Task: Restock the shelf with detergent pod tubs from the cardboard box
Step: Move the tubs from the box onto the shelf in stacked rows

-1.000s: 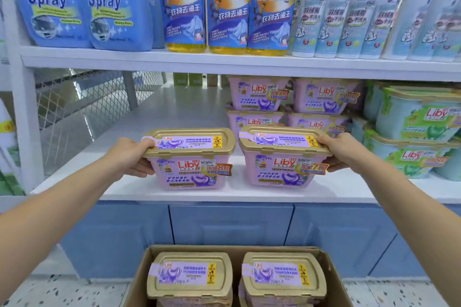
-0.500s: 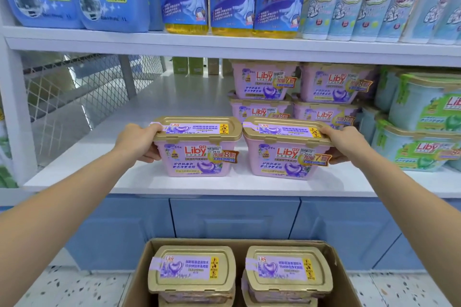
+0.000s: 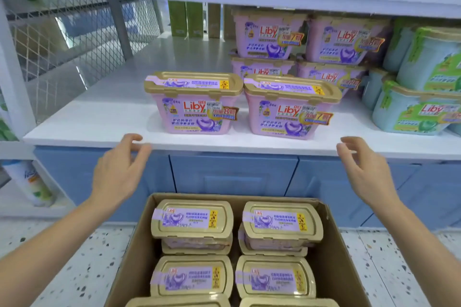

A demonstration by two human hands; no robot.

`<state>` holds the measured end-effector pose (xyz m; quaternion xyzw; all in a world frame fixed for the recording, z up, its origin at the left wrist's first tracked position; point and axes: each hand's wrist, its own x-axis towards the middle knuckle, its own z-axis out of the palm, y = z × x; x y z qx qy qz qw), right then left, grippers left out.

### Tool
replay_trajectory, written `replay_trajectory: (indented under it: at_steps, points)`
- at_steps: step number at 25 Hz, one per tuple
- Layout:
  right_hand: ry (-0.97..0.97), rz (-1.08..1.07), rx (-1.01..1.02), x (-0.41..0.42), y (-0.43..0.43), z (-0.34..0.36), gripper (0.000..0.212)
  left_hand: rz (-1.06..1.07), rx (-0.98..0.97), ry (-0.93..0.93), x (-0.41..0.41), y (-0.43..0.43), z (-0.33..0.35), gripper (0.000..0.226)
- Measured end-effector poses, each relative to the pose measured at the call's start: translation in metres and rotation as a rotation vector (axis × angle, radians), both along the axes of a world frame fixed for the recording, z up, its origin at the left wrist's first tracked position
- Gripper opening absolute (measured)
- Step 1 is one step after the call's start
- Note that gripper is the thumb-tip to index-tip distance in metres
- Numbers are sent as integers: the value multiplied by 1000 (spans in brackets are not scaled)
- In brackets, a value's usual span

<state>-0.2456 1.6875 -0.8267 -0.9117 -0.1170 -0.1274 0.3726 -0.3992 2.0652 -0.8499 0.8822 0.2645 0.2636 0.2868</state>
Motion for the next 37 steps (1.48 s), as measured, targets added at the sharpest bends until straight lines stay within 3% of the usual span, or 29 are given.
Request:
replay_trajectory:
  at_steps: [5, 10, 16, 19, 25, 29, 33, 37]
  points:
    - [126, 9, -337, -37, -13, -86, 45, -91, 108, 340, -36, -19, -93, 56]
    - [280, -27, -399, -46, -19, -153, 42, -89, 112, 488, -49, -30, -145, 39]
    - [440, -154, -205, -38, -5, -177, 51, -19, -44, 402, -38, -39, -157, 57]
    - [539, -217, -105, -29, 1, -185, 52, 25, -141, 351, -29, -45, -156, 44]
    - [526, -268, 19, -23, 3, -195, 47, 153, -457, 279, -22, -41, -171, 36]
    - [515, -313, 16, -25, 5, -192, 42, 189, -512, 278, -21, -35, -182, 50]
    - [501, -300, -3, -28, 5, -189, 41, 173, -557, 243, -23, -35, -182, 38]
    - [460, -296, -39, -35, 7, -186, 50, 175, -529, 198, -31, -22, -208, 58]
